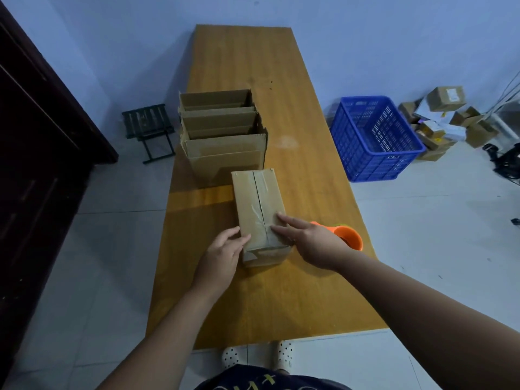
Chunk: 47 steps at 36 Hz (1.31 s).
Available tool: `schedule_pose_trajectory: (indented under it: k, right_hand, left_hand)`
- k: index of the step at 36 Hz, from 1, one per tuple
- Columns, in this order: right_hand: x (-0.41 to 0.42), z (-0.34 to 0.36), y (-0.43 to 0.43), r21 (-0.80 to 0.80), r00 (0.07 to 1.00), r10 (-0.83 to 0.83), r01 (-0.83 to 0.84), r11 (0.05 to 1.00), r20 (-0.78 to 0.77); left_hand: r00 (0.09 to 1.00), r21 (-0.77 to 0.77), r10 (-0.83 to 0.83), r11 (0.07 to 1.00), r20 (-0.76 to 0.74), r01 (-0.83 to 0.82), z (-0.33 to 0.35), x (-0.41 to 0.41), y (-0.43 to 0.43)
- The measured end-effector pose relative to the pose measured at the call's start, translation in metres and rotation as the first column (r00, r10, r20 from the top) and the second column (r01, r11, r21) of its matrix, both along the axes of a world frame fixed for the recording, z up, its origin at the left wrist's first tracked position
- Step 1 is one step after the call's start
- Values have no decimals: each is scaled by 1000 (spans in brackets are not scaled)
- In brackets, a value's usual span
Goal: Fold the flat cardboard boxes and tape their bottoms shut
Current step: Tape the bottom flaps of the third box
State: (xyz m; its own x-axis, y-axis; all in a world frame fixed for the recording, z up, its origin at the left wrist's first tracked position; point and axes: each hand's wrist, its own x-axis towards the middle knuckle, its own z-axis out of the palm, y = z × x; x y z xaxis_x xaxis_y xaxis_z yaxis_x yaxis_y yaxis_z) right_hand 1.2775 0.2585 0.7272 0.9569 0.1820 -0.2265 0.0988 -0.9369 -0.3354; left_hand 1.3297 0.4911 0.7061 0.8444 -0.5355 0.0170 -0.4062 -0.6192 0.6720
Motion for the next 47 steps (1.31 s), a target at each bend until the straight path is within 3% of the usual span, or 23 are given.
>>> schedule_pose_trajectory:
  k: [4,7,13,36,47]
  right_hand:
    - [3,3,-4,-52,998,66,-66,996,-10]
    - [5,9,-6,-78,994,97,-101,992,-57]
    - [6,9,-10,-87,992,124,-126,988,-27]
    - [1,-8,-17,-106,978,181,-170,980,107]
    - [0,-11,-17,-153,954,231,-203,967,192]
  left_hand:
    - [993,71,-85,994,76,79,-3,6,6]
    - [949,124,-192,978,251,166,-3,11,7]
    - [884,161,-252,966,394,203,-2,14,8]
    - [893,107,-268,963,361,246,-29,12,7]
    - [886,203,-319,943,338,262,-29,19,-1]
